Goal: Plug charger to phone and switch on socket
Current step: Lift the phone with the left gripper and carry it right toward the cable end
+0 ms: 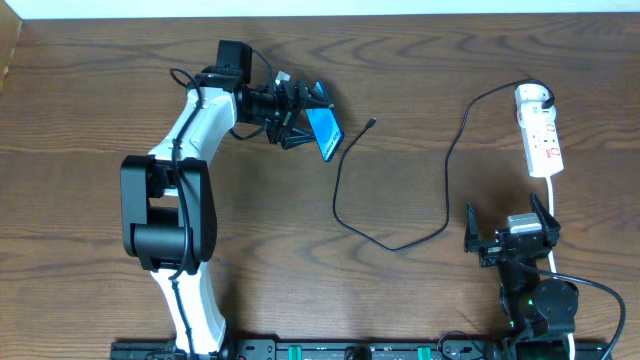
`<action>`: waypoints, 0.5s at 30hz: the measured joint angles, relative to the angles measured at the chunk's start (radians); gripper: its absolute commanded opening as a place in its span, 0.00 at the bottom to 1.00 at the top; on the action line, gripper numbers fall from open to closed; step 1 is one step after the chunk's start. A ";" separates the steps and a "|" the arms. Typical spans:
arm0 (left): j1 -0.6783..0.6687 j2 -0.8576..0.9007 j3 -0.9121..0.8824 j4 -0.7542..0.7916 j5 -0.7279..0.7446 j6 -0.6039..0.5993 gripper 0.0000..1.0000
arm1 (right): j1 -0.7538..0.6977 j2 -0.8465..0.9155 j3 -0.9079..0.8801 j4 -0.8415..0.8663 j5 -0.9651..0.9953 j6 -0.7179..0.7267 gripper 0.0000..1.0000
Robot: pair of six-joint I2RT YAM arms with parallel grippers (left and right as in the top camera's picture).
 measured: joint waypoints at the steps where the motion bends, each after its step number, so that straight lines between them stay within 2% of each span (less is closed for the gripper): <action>1: 0.000 0.000 0.000 0.000 0.000 -0.008 0.54 | 0.000 0.000 0.000 0.000 0.000 0.000 0.99; 8: 0.000 0.000 0.000 0.000 0.032 -0.077 0.54 | 0.000 0.000 0.000 0.000 0.000 0.000 0.99; 15: 0.000 0.000 0.000 0.001 0.063 -0.196 0.54 | 0.000 0.000 0.000 0.000 0.000 0.000 0.99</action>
